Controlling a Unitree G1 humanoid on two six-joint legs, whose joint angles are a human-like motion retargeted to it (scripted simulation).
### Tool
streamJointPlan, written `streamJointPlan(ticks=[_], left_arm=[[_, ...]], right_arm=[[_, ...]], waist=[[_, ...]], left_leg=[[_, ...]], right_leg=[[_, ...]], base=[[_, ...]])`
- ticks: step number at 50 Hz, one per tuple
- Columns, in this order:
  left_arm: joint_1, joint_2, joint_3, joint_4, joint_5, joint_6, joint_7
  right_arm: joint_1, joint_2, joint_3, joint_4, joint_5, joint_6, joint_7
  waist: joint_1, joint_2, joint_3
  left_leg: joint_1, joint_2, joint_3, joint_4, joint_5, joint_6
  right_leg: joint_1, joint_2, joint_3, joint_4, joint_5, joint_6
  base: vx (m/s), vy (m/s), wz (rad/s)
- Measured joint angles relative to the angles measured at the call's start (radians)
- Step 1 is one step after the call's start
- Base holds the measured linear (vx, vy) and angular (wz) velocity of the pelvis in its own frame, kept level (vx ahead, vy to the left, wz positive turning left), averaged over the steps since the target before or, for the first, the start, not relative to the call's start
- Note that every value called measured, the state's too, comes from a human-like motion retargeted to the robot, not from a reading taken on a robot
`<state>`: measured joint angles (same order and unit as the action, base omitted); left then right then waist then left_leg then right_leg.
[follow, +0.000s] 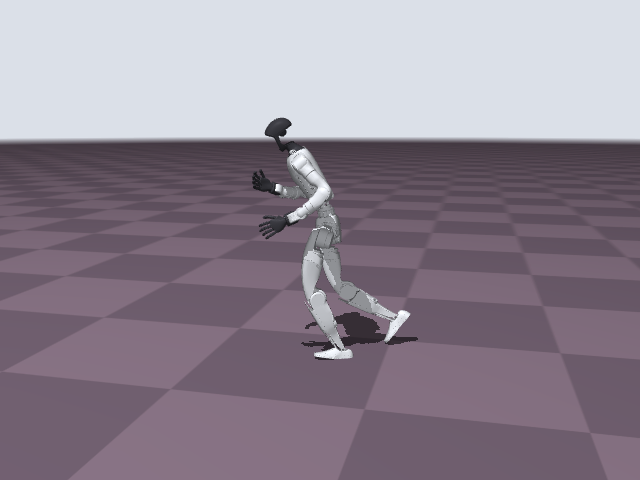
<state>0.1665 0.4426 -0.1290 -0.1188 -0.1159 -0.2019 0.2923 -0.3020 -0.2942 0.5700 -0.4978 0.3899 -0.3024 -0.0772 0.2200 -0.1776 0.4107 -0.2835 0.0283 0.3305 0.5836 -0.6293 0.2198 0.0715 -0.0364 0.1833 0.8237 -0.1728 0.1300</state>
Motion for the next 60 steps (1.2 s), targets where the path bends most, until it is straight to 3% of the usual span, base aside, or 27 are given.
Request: streamJointPlan(ticks=[2,3,6,8,11,15,18,20,23,26,31,35,37,40,42,45,48,51,55,58,60], left_arm=[[-0.222,-0.026,-0.075,0.007,0.103,0.030,0.040],[-0.351,-0.040,-0.101,-0.003,0.162,0.047,0.033],[-0.690,-0.088,-0.128,-0.066,0.297,0.069,0.031],[-0.841,-0.114,-0.145,-0.118,0.324,0.078,0.098],[-0.979,-0.162,-0.192,-0.194,0.168,0.059,0.222],[-1.007,-0.250,-0.221,-0.297,-0.146,-0.009,0.155],[-0.844,-0.273,-0.205,-0.329,-0.180,-0.028,-0.076],[-0.675,-0.240,-0.199,-0.277,-0.056,-0.010,-0.147],[-0.335,-0.147,-0.168,-0.131,0.160,0.017,-0.109],[0.036,-0.059,-0.066,-0.089,0.035,-0.024,-0.102],[0.416,0.136,0.109,-0.143,-0.242,-0.078,-0.107],[0.527,0.242,0.206,-0.208,-0.355,-0.077,-0.145],[0.517,0.218,0.205,-0.235,-0.422,-0.069,-0.162],[0.376,0.113,0.114,-0.218,-0.444,-0.060,-0.190],[0.199,0.029,0.002,-0.156,-0.319,-0.079,-0.183],[-0.146,-0.061,-0.165,-0.080,-0.087,-0.089,-0.083],[-0.513,-0.121,-0.219,-0.121,0.034,-0.066,-0.001],[-0.802,-0.143,-0.191,-0.184,0.177,-0.022,0.076],[-1.083,-0.095,-0.166,-0.214,0.309,0.036,0.246],[-1.198,-0.128,-0.167,-0.242,0.284,0.056,0.351],[-1.190,-0.204,-0.168,-0.290,0.225,0.033,0.329]], right_arm=[[0.191,-0.062,-0.090,0.072,-0.096,0.014,-0.005],[0.281,-0.091,-0.146,0.085,-0.116,0.020,0.023],[0.530,-0.199,-0.297,0.027,0.037,0.013,0.111],[0.627,-0.302,-0.346,-0.018,0.118,-0.001,0.124],[0.660,-0.449,-0.390,-0.052,0.148,0.020,0.104],[0.589,-0.481,-0.406,-0.035,0.122,0.110,0.100],[0.491,-0.390,-0.341,0.046,0.033,0.106,0.107],[0.398,-0.311,-0.259,0.144,0.021,0.073,0.060],[0.182,-0.243,-0.177,0.228,-0.095,0.037,-0.011],[-0.015,-0.174,-0.202,0.126,-0.163,0.032,-0.038],[-0.147,-0.008,-0.216,-0.074,0.082,-0.047,-0.175],[-0.163,0.047,-0.202,-0.168,0.215,-0.070,-0.201],[-0.154,0.046,-0.191,-0.197,0.212,-0.069,-0.207],[-0.094,0.006,-0.180,-0.215,0.118,-0.057,-0.182],[0.008,-0.027,-0.175,-0.180,-0.008,-0.064,-0.132],[0.199,-0.096,-0.196,-0.102,-0.246,-0.087,-0.119],[0.417,-0.204,-0.284,-0.146,-0.186,-0.091,-0.046],[0.593,-0.327,-0.347,-0.210,0.005,-0.075,0.039],[0.720,-0.450,-0.463,-0.189,0.097,-0.032,0.087],[0.730,-0.412,-0.525,-0.093,0.139,0.033,0.091],[0.700,-0.342,-0.522,-0.016,0.138,0.065,0.094]], waist=[[-0.062,0.015,-0.036],[-0.098,0.033,-0.037],[-0.251,0.126,-0.045],[-0.364,0.195,-0.052],[-0.502,0.266,-0.049],[-0.581,0.263,-0.009],[-0.528,0.243,0.026],[-0.452,0.259,0.036],[-0.339,0.270,0.027],[-0.231,0.222,-0.007],[0.061,0.084,-0.042],[0.247,0.038,-0.051],[0.265,0.051,-0.047],[0.200,0.097,-0.006],[0.140,0.125,0.030],[0.069,0.119,0.032],[-0.063,0.132,-0.022],[-0.280,0.214,-0.061],[-0.546,0.294,-0.065],[-0.637,0.266,-0.035],[-0.635,0.230,-0.014]], left_leg=[[-0.014,0.017,-0.001,0.071,-0.055,-0.044],[0.030,0.005,-0.014,0.005,-0.041,-0.065],[0.128,0.019,-0.085,-0.127,0.039,-0.145],[0.185,0.055,-0.134,-0.201,0.131,-0.201],[0.267,0.086,-0.188,-0.290,0.297,-0.254],[0.414,0.043,-0.257,-0.322,0.440,-0.236],[0.424,0.013,-0.294,-0.100,0.478,-0.165],[0.345,0.013,-0.310,0.152,0.497,-0.149],[0.172,-0.032,-0.343,0.469,0.420,-0.157],[-0.006,-0.053,-0.302,0.573,0.319,-0.117],[-0.147,-0.020,-0.108,0.228,0.271,-0.045],[-0.112,-0.006,0.001,-0.308,0.264,-0.098],[-0.080,-0.008,-0.004,-0.460,0.276,-0.137],[-0.017,-0.031,-0.085,-0.403,0.320,-0.101],[0.025,-0.031,-0.140,-0.233,0.197,-0.043],[0.036,-0.038,-0.163,-0.072,0.064,-0.038],[0.071,-0.054,-0.193,-0.121,0.060,-0.107],[0.148,-0.026,-0.281,-0.230,0.141,-0.182],[0.259,0.017,-0.386,-0.349,0.315,-0.286],[0.400,-0.005,-0.446,-0.401,0.397,-0.280],[0.486,-0.027,-0.464,-0.369,0.414,-0.240]], right_leg=[[-0.186,-0.032,-0.087,0.263,-0.095,-0.026],[-0.247,-0.048,-0.124,0.318,-0.152,-0.093],[-0.384,-0.068,-0.263,0.313,-0.234,-0.168],[-0.442,-0.046,-0.332,0.168,-0.232,-0.163],[-0.462,-0.023,-0.387,-0.227,-0.170,-0.125],[-0.407,-0.081,-0.489,-0.693,-0.123,-0.063],[-0.378,-0.092,-0.468,-0.653,-0.074,-0.096],[-0.382,-0.061,-0.412,-0.514,-0.170,-0.153],[-0.371,-0.023,-0.346,-0.369,-0.291,-0.173],[-0.302,-0.017,-0.284,-0.387,-0.284,-0.140],[-0.127,-0.063,-0.148,-0.593,-0.086,-0.055],[0.039,-0.085,-0.080,-0.736,0.106,0.031],[0.153,-0.080,-0.051,-0.777,0.169,0.031],[0.303,-0.060,-0.014,-0.723,0.225,-0.020],[0.275,-0.018,-0.008,-0.464,0.204,-0.027],[-0.007,0.002,-0.053,0.112,0.039,-0.045],[-0.286,-0.027,-0.136,0.346,-0.099,-0.116],[-0.435,-0.027,-0.270,0.235,-0.142,-0.151],[-0.465,-0.024,-0.400,-0.299,-0.090,-0.119],[-0.412,-0.060,-0.432,-0.679,-0.105,-0.061],[-0.381,-0.090,-0.473,-0.755,-0.095,-0.036]], base=[[0.89,0.19,0.65],[0.86,0.18,1.00],[0.91,0.08,1.41],[0.99,-0.08,1.27],[1.04,-0.19,0.85],[1.13,-0.29,0.22],[1.13,-0.33,-0.83],[1.09,-0.30,-1.45],[1.08,-0.20,-1.53],[1.10,-0.11,-1.36],[1.14,-0.02,-1.62],[1.22,0.22,-1.25],[1.24,0.36,-0.41],[1.19,0.37,0.64],[1.14,0.31,0.93],[1.04,0.23,0.60],[0.99,0.19,1.00],[1.02,0.07,1.74],[1.09,-0.15,1.61],[1.20,-0.34,0.85],[1.25,-0.41,-0.11]])
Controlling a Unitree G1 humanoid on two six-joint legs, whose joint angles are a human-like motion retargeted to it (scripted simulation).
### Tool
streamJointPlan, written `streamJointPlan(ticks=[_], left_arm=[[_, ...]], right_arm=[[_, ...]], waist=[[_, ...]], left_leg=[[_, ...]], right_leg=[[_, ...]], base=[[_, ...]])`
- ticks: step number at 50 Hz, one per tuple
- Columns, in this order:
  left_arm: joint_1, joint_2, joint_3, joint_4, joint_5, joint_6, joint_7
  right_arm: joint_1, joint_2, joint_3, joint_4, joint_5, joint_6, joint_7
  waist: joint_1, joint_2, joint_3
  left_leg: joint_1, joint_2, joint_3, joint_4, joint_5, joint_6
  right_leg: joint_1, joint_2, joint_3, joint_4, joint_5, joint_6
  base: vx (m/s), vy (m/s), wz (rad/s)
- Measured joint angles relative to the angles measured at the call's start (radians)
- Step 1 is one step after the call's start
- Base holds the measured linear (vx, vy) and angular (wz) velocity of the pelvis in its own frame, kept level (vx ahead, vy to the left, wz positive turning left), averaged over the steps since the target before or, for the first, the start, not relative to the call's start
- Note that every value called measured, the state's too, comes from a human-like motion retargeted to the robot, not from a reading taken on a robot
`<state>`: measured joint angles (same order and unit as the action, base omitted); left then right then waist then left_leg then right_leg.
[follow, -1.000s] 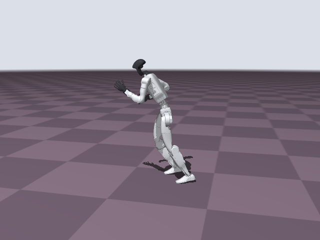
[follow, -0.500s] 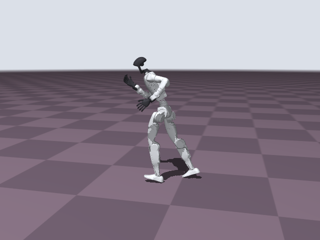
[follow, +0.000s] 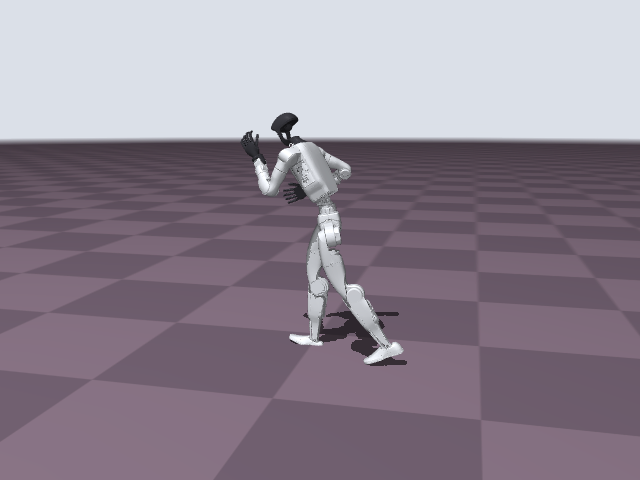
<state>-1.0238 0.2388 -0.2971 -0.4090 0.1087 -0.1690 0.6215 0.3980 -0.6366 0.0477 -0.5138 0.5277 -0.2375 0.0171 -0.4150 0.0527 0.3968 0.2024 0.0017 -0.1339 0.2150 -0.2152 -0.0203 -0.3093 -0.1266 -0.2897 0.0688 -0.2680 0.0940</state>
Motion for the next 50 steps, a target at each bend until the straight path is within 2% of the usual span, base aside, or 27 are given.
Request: streamJointPlan(ticks=[2,3,5,7,10,12,15,17,19,21,23,25,27,28,30,33,35,36,39,41,43,45,46,47,50], left_arm=[[0.113,-0.074,0.005,-0.045,-0.043,-0.039,-0.113],[0.203,-0.097,0.008,-0.050,-0.034,-0.048,-0.162],[0.439,-0.106,0.006,-0.024,0.002,-0.053,-0.206],[0.722,-0.072,-0.010,0.031,-0.065,-0.070,-0.243],[1.139,0.041,-0.005,0.051,-0.314,-0.117,-0.356],[1.368,0.142,0.031,0.023,-0.492,-0.130,-0.446],[1.599,0.270,0.114,-0.011,-0.722,-0.106,-0.592],[1.673,0.328,0.194,-0.041,-0.817,-0.077,-0.665],[1.709,0.345,0.276,-0.079,-0.870,-0.050,-0.725],[1.712,0.320,0.343,-0.120,-0.879,-0.031,-0.768],[1.670,0.263,0.370,-0.148,-0.840,-0.028,-0.780],[1.572,0.189,0.348,-0.136,-0.761,-0.043,-0.770],[1.405,0.125,0.282,-0.062,-0.622,-0.067,-0.727],[1.297,0.104,0.241,-0.011,-0.534,-0.079,-0.683],[1.049,0.082,0.162,0.068,-0.369,-0.080,-0.581],[0.666,0.072,0.100,0.061,-0.249,-0.050,-0.488],[0.454,0.077,0.089,0.027,-0.204,-0.037,-0.442],[0.382,0.093,0.082,0.012,-0.183,-0.032,-0.413],[0.205,0.142,0.056,-0.006,-0.166,-0.014,-0.326],[0.131,0.152,0.038,-0.002,-0.197,-0.002,-0.287],[0.103,0.136,0.025,0.002,-0.206,0.004,-0.278],[0.134,0.095,0.009,0.003,-0.181,-0.001,-0.311],[0.186,0.077,0.000,0.013,-0.158,-0.008,-0.336],[0.248,0.061,-0.008,0.027,-0.133,-0.012,-0.357],[0.534,0.036,-0.013,0.103,-0.098,-0.015,-0.373]], right_arm=[[-0.070,0.078,0.052,0.096,0.000,0.002,0.001],[-0.114,0.112,0.092,0.137,-0.002,-0.008,-0.008],[-0.233,0.161,0.189,0.189,-0.030,-0.053,-0.069],[-0.402,0.205,0.284,0.167,-0.068,-0.103,-0.163],[-0.692,0.325,0.373,0.076,-0.081,-0.128,-0.245],[-0.871,0.417,0.391,0.029,-0.073,-0.128,-0.268],[-1.056,0.487,0.421,-0.035,-0.048,-0.136,-0.307],[-1.108,0.488,0.453,-0.080,-0.006,-0.138,-0.315],[-1.110,0.473,0.471,-0.126,0.055,-0.120,-0.262],[-1.066,0.448,0.469,-0.165,0.117,-0.082,-0.165],[-0.985,0.415,0.465,-0.182,0.150,-0.046,-0.079],[-0.873,0.374,0.461,-0.164,0.137,-0.019,-0.017],[-0.732,0.335,0.452,-0.092,0.051,-0.014,0.013],[-0.658,0.314,0.433,-0.046,-0.034,-0.024,0.001],[-0.497,0.278,0.376,0.028,-0.145,-0.033,-0.024],[-0.257,0.208,0.257,0.002,-0.005,-0.024,0.038],[-0.137,0.125,0.196,-0.049,0.125,-0.015,0.095],[-0.096,0.078,0.174,-0.061,0.146,-0.013,0.109],[-0.011,-0.055,0.089,-0.064,0.173,0.016,0.133],[0.017,-0.098,0.027,-0.037,0.170,0.056,0.133],[0.027,-0.090,-0.009,0.001,0.140,0.087,0.125],[0.008,-0.037,0.001,0.057,0.088,0.091,0.112],[-0.018,-0.004,0.036,0.097,0.067,0.077,0.094],[-0.052,0.026,0.075,0.141,0.043,0.061,0.071],[-0.239,0.088,0.223,0.262,-0.065,0.001,-0.041]], waist=[[0.036,-0.028,0.011],[0.059,-0.029,0.011],[0.119,-0.009,0.012],[0.197,-0.002,0.007],[0.335,-0.041,-0.036],[0.446,-0.093,-0.072],[0.626,-0.163,-0.113],[0.736,-0.190,-0.121],[0.812,-0.190,-0.115],[0.843,-0.167,-0.095],[0.828,-0.141,-0.070],[0.781,-0.124,-0.042],[0.730,-0.118,-0.019],[0.707,-0.122,-0.013],[0.656,-0.136,-0.013],[0.503,-0.118,-0.035],[0.350,-0.076,-0.054],[0.273,-0.054,-0.065],[0.073,-0.003,-0.090],[-0.003,0.002,-0.094],[-0.026,-0.013,-0.084],[-0.002,-0.038,-0.064],[0.023,-0.041,-0.058],[0.050,-0.039,-0.053],[0.150,-0.006,-0.046]], left_leg=[[-0.007,-0.027,0.019,0.196,0.012,0.035],[-0.046,-0.029,0.040,0.336,0.030,0.041],[-0.153,-0.009,0.093,0.625,0.052,0.048],[-0.272,0.014,0.154,0.860,-0.017,0.081],[-0.448,0.019,0.233,1.032,-0.120,0.156],[-0.543,0.000,0.275,0.993,-0.146,0.198],[-0.631,-0.018,0.338,0.761,-0.161,0.231],[-0.624,-0.009,0.387,0.490,-0.159,0.221],[-0.571,0.022,0.462,0.199,-0.159,0.186],[-0.507,0.055,0.552,-0.006,-0.136,0.132],[-0.469,0.075,0.601,-0.039,-0.104,0.105],[-0.453,0.085,0.584,0.103,-0.172,0.141],[-0.441,0.093,0.543,0.295,-0.322,0.186],[-0.437,0.091,0.531,0.363,-0.378,0.193],[-0.420,0.075,0.519,0.423,-0.442,0.175],[-0.362,0.042,0.464,0.350,-0.433,0.121],[-0.312,0.038,0.393,0.272,-0.387,0.083],[-0.286,0.046,0.358,0.234,-0.353,0.065],[-0.208,0.060,0.267,0.133,-0.239,0.018],[-0.147,0.049,0.220,0.089,-0.168,0.004],[-0.081,0.027,0.177,0.087,-0.113,0.012],[-0.056,0.004,0.147,0.191,-0.080,0.043],[-0.089,0.007,0.148,0.315,-0.062,0.055],[-0.129,0.015,0.151,0.445,-0.038,0.064],[-0.299,0.065,0.173,0.840,0.070,0.077]], right_leg=[[0.038,-0.021,-0.018,0.048,0.048,-0.035],[0.049,-0.018,-0.008,0.101,0.030,-0.068],[0.049,0.011,0.030,0.240,-0.077,-0.121],[0.049,0.035,0.070,0.359,-0.168,-0.129],[0.095,0.047,0.144,0.394,-0.203,-0.106],[0.155,0.036,0.206,0.332,-0.160,-0.093],[0.247,-0.003,0.280,0.222,-0.040,-0.056],[0.311,-0.020,0.313,0.164,0.056,-0.024],[0.395,-0.016,0.333,0.119,0.141,0.001],[0.503,-0.001,0.337,0.093,0.202,0.015],[0.598,0.008,0.324,0.122,0.238,0.015],[0.636,0.003,0.296,0.258,0.260,0.019],[0.570,-0.006,0.282,0.541,0.260,0.035],[0.504,-0.014,0.284,0.700,0.240,0.040],[0.351,-0.031,0.290,0.958,0.148,0.013],[0.157,-0.049,0.226,1.088,-0.023,-0.082],[0.078,-0.049,0.142,1.030,-0.099,-0.122],[0.053,-0.036,0.111,0.947,-0.110,-0.121],[0.007,0.012,0.078,0.584,-0.079,-0.086],[0.007,0.017,0.083,0.296,-0.049,-0.051],[0.016,0.001,0.066,0.096,-0.017,-0.024],[0.036,-0.018,0.044,0.041,0.054,-0.020],[0.044,-0.016,0.048,0.080,0.053,-0.044],[0.049,-0.009,0.056,0.128,0.034,-0.070],[0.040,0.044,0.105,0.328,-0.136,-0.147]], base=[[1.21,-0.39,-0.64],[1.17,-0.35,-0.93],[1.13,-0.29,-1.22],[1.12,-0.22,-1.52],[1.12,-0.14,-1.56],[1.12,-0.04,-1.50],[1.13,0.09,-1.30],[1.17,0.21,-1.10],[1.20,0.30,-0.84],[1.22,0.37,-0.33],[1.20,0.40,0.32],[1.16,0.40,0.73],[1.10,0.33,0.69],[1.03,0.27,0.61],[0.98,0.22,0.72],[0.94,0.17,1.45],[0.98,0.08,2.06],[1.01,-0.01,1.98],[1.05,-0.15,1.60],[1.10,-0.29,0.92],[1.13,-0.35,0.31],[1.11,-0.36,-0.16],[1.08,-0.35,-0.40],[1.06,-0.34,-0.56],[1.06,-0.30,-0.95]])
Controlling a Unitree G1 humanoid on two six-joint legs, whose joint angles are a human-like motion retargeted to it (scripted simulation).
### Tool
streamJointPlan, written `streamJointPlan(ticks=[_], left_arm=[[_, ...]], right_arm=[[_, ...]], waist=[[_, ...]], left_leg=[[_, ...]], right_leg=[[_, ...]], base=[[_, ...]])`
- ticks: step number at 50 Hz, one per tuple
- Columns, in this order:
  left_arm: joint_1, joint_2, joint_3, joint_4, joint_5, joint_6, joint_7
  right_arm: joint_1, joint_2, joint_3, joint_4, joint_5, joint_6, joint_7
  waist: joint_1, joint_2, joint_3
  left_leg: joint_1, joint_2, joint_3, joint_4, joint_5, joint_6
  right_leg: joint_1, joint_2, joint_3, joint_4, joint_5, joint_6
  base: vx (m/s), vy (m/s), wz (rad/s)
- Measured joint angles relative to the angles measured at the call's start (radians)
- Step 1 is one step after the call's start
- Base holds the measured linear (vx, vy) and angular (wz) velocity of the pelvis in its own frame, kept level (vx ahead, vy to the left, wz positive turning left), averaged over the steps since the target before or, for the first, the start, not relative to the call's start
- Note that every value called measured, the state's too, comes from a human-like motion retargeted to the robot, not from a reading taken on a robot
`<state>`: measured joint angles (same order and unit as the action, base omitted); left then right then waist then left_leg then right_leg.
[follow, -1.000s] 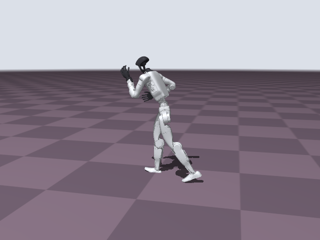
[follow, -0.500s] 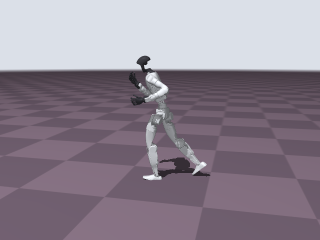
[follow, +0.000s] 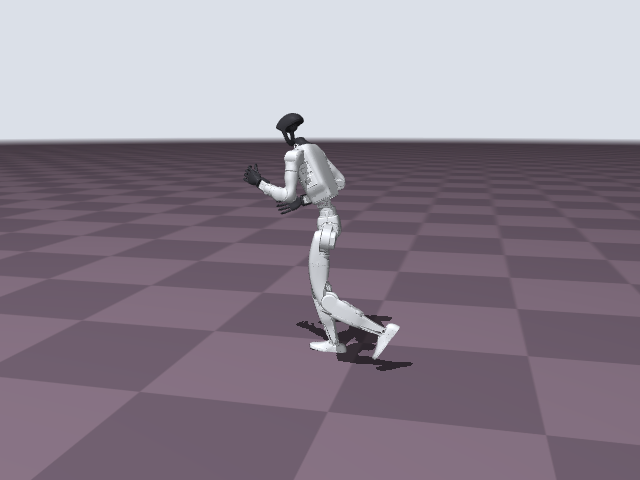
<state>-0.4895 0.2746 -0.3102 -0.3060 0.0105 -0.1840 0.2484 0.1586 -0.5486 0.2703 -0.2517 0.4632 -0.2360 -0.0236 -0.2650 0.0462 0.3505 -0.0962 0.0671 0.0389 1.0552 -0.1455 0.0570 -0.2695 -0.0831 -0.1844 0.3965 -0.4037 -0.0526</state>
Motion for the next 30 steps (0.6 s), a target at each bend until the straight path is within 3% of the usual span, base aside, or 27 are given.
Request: streamJointPlan(ticks=[3,7,11,15,18,20,22,25,27,30], left_arm=[[0.398,0.018,0.052,0.001,-0.167,-0.038,-0.077],[0.840,0.217,0.153,-0.077,-0.345,-0.072,-0.192],[1.097,0.396,0.263,-0.099,-0.495,-0.071,-0.293],[1.219,0.423,0.385,-0.095,-0.607,-0.036,-0.375],[1.156,0.377,0.372,-0.071,-0.531,-0.032,-0.405],[1.032,0.341,0.304,-0.031,-0.403,-0.052,-0.381],[0.835,0.299,0.213,0.025,-0.253,-0.061,-0.306],[0.472,0.206,0.104,0.073,-0.077,-0.054,-0.170],[0.227,0.108,0.072,0.073,-0.023,-0.039,-0.097],[-0.062,-0.001,0.060,0.043,0.022,-0.017,0.017]], right_arm=[[-0.228,0.059,0.070,-0.051,-0.044,-0.024,-0.045],[-0.470,0.195,0.079,-0.210,0.037,-0.049,-0.084],[-0.638,0.262,0.137,-0.300,0.102,-0.082,-0.138],[-0.741,0.266,0.202,-0.345,0.172,-0.076,-0.102],[-0.695,0.265,0.228,-0.361,0.192,-0.072,-0.025],[-0.597,0.263,0.231,-0.331,0.167,-0.071,0.006],[-0.464,0.256,0.203,-0.253,0.049,-0.067,-0.017],[-0.222,0.221,0.107,-0.184,-0.119,-0.062,-0.036],[-0.056,0.172,0.054,-0.217,-0.016,-0.055,0.033],[0.125,0.041,0.019,-0.280,0.186,-0.043,0.121]], waist=[[0.125,-0.013,-0.029],[0.380,-0.107,-0.075],[0.639,-0.198,-0.088],[0.728,-0.191,-0.063],[0.689,-0.134,-0.010],[0.649,-0.108,0.025],[0.616,-0.112,0.040],[0.548,-0.133,0.032],[0.447,-0.115,0.019],[0.230,-0.056,-0.005]], left_leg=[[-0.153,-0.035,0.010,0.201,-0.058,0.023],[-0.277,-0.059,0.113,0.125,-0.175,0.098],[-0.293,-0.058,0.232,-0.281,-0.236,0.122],[-0.217,-0.039,0.300,-0.771,-0.226,0.097],[-0.180,-0.039,0.244,-0.764,-0.230,0.114],[-0.176,-0.039,0.192,-0.571,-0.344,0.154],[-0.177,-0.041,0.178,-0.412,-0.474,0.163],[-0.137,-0.067,0.172,-0.370,-0.559,0.122],[-0.074,-0.080,0.135,-0.434,-0.545,0.084],[0.030,-0.058,0.053,-0.548,-0.466,0.009]], right_leg=[[0.027,0.024,0.061,0.082,-0.068,0.009],[0.148,0.012,0.183,-0.010,0.002,0.074],[0.267,-0.032,0.290,-0.123,0.174,0.159],[0.443,-0.029,0.327,-0.204,0.317,0.201],[0.574,-0.006,0.317,-0.128,0.356,0.187],[0.566,0.013,0.297,0.091,0.372,0.193],[0.440,0.012,0.270,0.412,0.359,0.205],[0.207,-0.029,0.220,0.755,0.211,0.140],[0.089,-0.042,0.162,0.809,0.104,0.079],[-0.034,-0.032,0.046,0.692,0.022,0.031]], base=[[1.09,-0.20,-1.42],[1.12,-0.10,-1.72],[1.14,0.11,-1.49],[1.15,0.29,-0.39],[1.14,0.33,0.62],[1.13,0.28,0.87],[1.07,0.22,0.63],[1.00,0.17,0.69],[0.99,0.13,1.27],[1.01,0.03,1.49]])
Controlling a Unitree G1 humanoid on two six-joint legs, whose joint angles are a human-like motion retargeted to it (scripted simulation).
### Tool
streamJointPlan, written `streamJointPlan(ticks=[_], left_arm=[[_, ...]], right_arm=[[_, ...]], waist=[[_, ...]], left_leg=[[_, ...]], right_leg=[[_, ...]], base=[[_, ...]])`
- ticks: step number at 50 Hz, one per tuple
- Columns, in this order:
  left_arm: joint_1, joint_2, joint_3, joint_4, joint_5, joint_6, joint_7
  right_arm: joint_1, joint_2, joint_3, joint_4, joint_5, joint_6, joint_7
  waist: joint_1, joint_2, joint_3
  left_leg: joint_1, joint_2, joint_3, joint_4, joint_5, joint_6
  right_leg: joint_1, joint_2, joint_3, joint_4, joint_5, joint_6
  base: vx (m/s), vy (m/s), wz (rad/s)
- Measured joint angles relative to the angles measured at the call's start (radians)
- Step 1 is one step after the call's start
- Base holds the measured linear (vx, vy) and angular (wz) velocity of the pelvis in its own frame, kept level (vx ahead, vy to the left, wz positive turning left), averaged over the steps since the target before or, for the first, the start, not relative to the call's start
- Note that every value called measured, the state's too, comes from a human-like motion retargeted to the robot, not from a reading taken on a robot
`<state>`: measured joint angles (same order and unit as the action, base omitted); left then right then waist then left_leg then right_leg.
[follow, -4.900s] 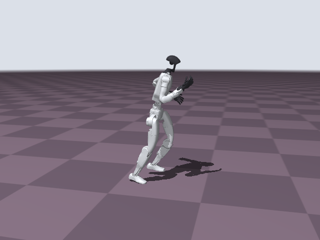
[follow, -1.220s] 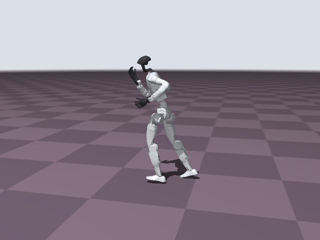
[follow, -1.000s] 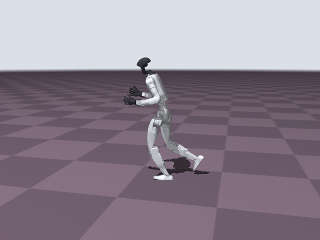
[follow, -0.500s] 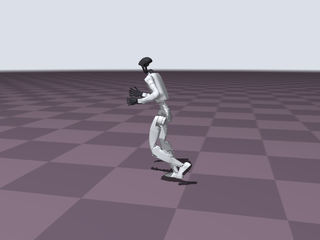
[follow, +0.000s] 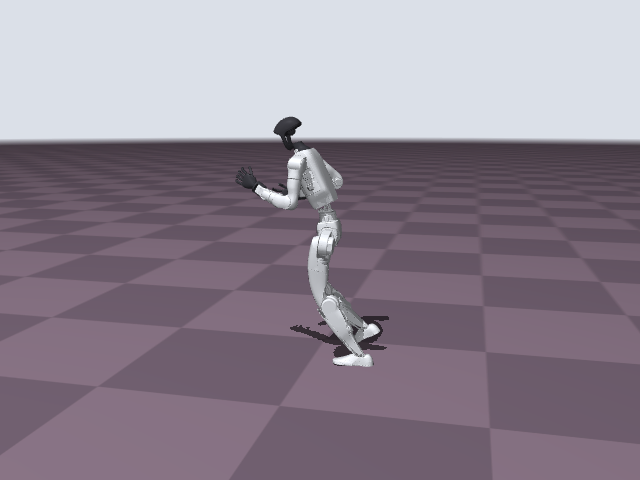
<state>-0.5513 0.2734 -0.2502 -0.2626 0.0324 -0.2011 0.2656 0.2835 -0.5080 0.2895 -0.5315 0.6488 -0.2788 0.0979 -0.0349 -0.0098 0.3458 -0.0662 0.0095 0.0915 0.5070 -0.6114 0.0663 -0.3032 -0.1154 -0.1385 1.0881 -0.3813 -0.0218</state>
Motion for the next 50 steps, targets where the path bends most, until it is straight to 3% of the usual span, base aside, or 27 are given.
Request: streamJointPlan(ticks=[5,8,10,13,15,17,20,23,27,30,33,35,37,40,43,45,47,50], left_arm=[[-0.370,0.042,-0.015,-0.010,-0.077,0.041,0.100],[-0.525,0.037,-0.076,0.004,-0.173,0.030,0.127],[-0.550,-0.016,-0.112,0.011,-0.236,0.006,0.109],[-0.385,-0.087,-0.118,0.020,-0.212,0.010,0.023],[-0.155,-0.104,-0.106,0.023,-0.164,0.019,0.007],[0.108,-0.098,-0.068,0.030,-0.211,0.011,-0.020],[0.489,-0.038,0.017,-0.003,-0.390,-0.023,-0.132],[0.800,0.097,0.095,-0.050,-0.500,-0.039,-0.224],[1.056,0.270,0.207,-0.083,-0.598,-0.017,-0.307],[1.173,0.365,0.303,-0.092,-0.644,0.007,-0.366],[1.221,0.409,0.372,-0.084,-0.621,0.017,-0.422],[1.201,0.419,0.371,-0.070,-0.560,0.014,-0.431],[1.092,0.407,0.301,-0.016,-0.446,-0.002,-0.387],[0.796,0.371,0.133,0.120,-0.176,-0.022,-0.220],[0.473,0.256,0.051,0.113,-0.019,-0.008,-0.126],[0.290,0.161,0.030,0.046,-0.044,-0.010,-0.047],[0.158,0.102,0.014,-0.026,-0.090,-0.010,-0.036],[0.023,0.136,-0.018,-0.105,-0.175,-0.016,-0.003]], right_arm=[[0.124,-0.244,-0.166,-0.009,0.028,0.076,0.047],[0.169,-0.251,-0.254,0.047,0.026,0.123,0.019],[0.175,-0.191,-0.271,0.100,0.020,0.133,-0.013],[0.076,-0.059,-0.184,0.225,-0.041,0.084,-0.091],[-0.051,0.009,-0.085,0.279,-0.098,0.038,-0.155],[-0.230,0.062,-0.004,0.264,-0.143,0.018,-0.194],[-0.506,0.171,0.061,0.174,-0.170,0.029,-0.197],[-0.719,0.321,0.129,0.102,-0.153,0.005,-0.242],[-0.935,0.422,0.205,0.046,-0.093,-0.015,-0.287],[-1.031,0.439,0.249,0.015,-0.053,-0.018,-0.272],[-1.086,0.460,0.301,-0.008,-0.080,-0.029,-0.249],[-1.098,0.484,0.337,-0.011,-0.110,-0.029,-0.227],[-1.072,0.504,0.368,0.012,-0.142,-0.024,-0.203],[-0.929,0.483,0.398,0.086,-0.248,-0.032,-0.221],[-0.697,0.335,0.355,0.083,-0.242,-0.010,-0.148],[-0.554,0.188,0.297,0.031,-0.179,-0.015,-0.173],[-0.433,0.051,0.255,-0.016,-0.021,0.024,-0.033],[-0.314,-0.096,0.158,-0.013,0.003,0.047,-0.027]], waist=[[-0.328,0.061,0.000],[-0.421,0.039,0.025],[-0.413,0.026,0.046],[-0.323,0.041,0.080],[-0.294,0.041,0.074],[-0.265,0.034,0.072],[-0.163,0.006,0.077],[0.018,-0.082,0.065],[0.239,-0.172,0.055],[0.364,-0.180,0.043],[0.429,-0.165,0.057],[0.445,-0.156,0.067],[0.437,-0.145,0.114],[0.429,-0.156,0.153],[0.371,-0.142,0.153],[0.276,-0.120,0.142],[0.152,-0.094,0.098],[-0.023,-0.073,0.019]], left_leg=[[0.132,0.037,-0.111,-0.116,0.193,-0.125],[0.223,0.009,-0.159,-0.102,0.252,-0.151],[0.267,0.000,-0.169,-0.032,0.278,-0.141],[0.230,0.024,-0.127,0.261,0.356,-0.115],[0.125,0.039,-0.082,0.524,0.368,-0.096],[-0.001,0.067,-0.038,0.720,0.315,-0.029],[-0.167,0.099,0.010,0.825,0.248,0.074],[-0.263,0.087,0.091,0.670,0.215,0.109],[-0.302,0.054,0.153,0.163,0.261,0.090],[-0.277,0.079,0.182,-0.267,0.292,0.037],[-0.264,0.108,0.171,-0.434,0.264,-0.010],[-0.277,0.118,0.140,-0.377,0.360,0.002],[-0.301,0.111,0.123,-0.185,0.369,0.035],[-0.382,0.125,0.154,0.155,0.176,0.062],[-0.341,0.162,0.207,0.222,0.117,0.040],[-0.280,0.176,0.235,0.177,0.127,0.032],[-0.227,0.191,0.263,0.094,0.170,0.020],[-0.154,0.201,0.310,-0.037,0.260,-0.004]], right_leg=[[-0.084,0.029,-0.134,-0.615,0.084,0.039],[-0.066,-0.014,-0.253,-0.928,0.148,0.096],[-0.055,-0.025,-0.279,-0.938,0.207,0.087],[-0.109,-0.003,-0.200,-0.579,0.031,-0.018],[-0.169,-0.011,-0.151,-0.326,-0.088,-0.037],[-0.141,0.014,-0.116,-0.287,-0.134,-0.051],[-0.021,0.083,-0.044,-0.411,-0.112,-0.049],[0.079,0.083,0.081,-0.517,-0.026,0.007],[0.225,0.033,0.210,-0.701,0.088,0.093],[0.343,0.027,0.263,-0.809,0.122,0.132],[0.476,0.012,0.265,-0.839,0.062,0.133],[0.515,-0.005,0.238,-0.746,-0.023,0.108],[0.543,-0.035,0.186,-0.591,-0.099,0.051],[0.413,-0.114,0.098,-0.168,-0.201,0.003],[0.280,-0.146,0.039,0.051,-0.294,-0.075],[0.208,-0.102,0.026,0.053,-0.285,-0.068],[0.131,-0.046,-0.005,-0.052,-0.243,-0.032],[0.049,-0.006,-0.102,-0.343,-0.166,0.024]], base=[[1.05,-0.17,1.12],[1.14,-0.31,0.68],[1.15,-0.36,-0.22],[1.14,-0.32,-1.25],[1.11,-0.21,-1.27],[0.97,-0.21,-1.27],[0.86,-0.19,-1.71],[0.88,-0.07,-2.14],[0.92,0.08,-1.61],[0.96,0.22,-1.18],[0.94,0.31,-0.83],[0.85,0.32,-0.41],[0.76,0.29,-0.08],[0.63,0.21,-0.35],[0.47,0.14,-0.76],[0.39,0.09,-0.65],[0.38,0.02,-0.73],[0.40,-0.06,-1.10]])
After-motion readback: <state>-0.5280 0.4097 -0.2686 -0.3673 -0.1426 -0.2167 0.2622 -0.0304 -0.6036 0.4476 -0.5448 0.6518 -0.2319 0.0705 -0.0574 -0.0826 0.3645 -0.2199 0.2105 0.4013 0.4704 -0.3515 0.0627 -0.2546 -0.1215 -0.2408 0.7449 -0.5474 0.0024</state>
